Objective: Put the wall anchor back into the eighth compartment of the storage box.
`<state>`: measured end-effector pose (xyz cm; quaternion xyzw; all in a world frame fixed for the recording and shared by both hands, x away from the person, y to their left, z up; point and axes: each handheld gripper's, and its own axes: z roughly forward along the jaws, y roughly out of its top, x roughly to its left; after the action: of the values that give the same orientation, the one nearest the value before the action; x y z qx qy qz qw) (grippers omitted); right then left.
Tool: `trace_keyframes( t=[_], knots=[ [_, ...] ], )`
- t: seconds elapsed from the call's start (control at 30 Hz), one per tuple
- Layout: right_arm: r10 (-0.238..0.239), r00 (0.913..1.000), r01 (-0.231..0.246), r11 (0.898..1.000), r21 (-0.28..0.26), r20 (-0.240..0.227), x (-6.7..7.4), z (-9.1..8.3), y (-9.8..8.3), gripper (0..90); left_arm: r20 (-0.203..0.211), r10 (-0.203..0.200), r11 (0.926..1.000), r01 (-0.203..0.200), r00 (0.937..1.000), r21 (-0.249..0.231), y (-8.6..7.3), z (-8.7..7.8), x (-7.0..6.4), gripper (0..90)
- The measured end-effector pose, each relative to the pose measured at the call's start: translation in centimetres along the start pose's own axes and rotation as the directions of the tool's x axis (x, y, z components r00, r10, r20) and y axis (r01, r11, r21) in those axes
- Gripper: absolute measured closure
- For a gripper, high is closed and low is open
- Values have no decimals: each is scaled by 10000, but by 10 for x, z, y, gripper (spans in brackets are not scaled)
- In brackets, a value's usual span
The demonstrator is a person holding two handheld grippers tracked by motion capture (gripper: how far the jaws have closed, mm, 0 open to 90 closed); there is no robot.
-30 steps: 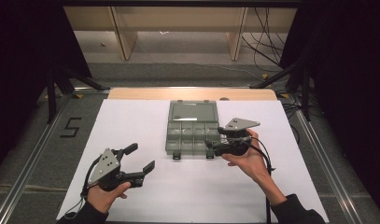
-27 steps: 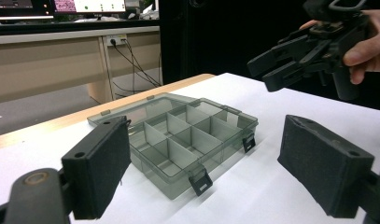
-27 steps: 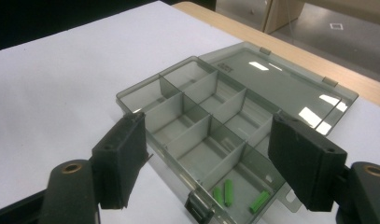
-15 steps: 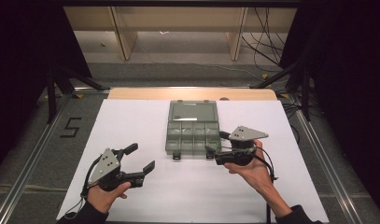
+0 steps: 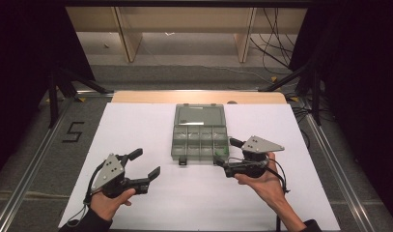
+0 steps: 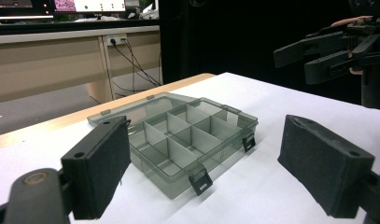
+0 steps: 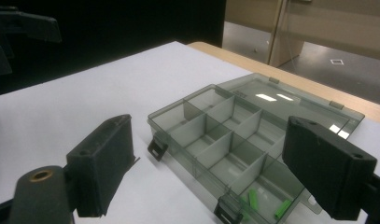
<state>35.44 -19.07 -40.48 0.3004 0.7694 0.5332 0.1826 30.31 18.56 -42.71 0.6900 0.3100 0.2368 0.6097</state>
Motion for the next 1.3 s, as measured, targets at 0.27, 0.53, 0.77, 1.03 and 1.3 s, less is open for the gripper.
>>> trace_keyframes(
  t=[0.27,0.53,0.77,1.03,1.3],
  knots=[
    [204,9998,-203,9996,-174,60,3,-9,-6,173,3,-14,10000,14,10000,19,0,0,0,157],
    [321,9995,-324,9987,-392,-65,7,-15,-11,174,2,-4,10000,4,10000,35,0,0,0,157],
    [303,9995,-304,9984,-471,-16,11,-21,-15,174,11,25,10000,-25,10000,55,0,0,-1,157],
    [423,9991,-427,9979,-496,-82,11,-26,-20,174,5,27,10000,-27,10000,42,0,0,0,157],
    [420,9991,-419,9983,-407,-6,12,-30,-21,173,5,32,10000,-32,10000,37,0,0,0,157]
  ],
)
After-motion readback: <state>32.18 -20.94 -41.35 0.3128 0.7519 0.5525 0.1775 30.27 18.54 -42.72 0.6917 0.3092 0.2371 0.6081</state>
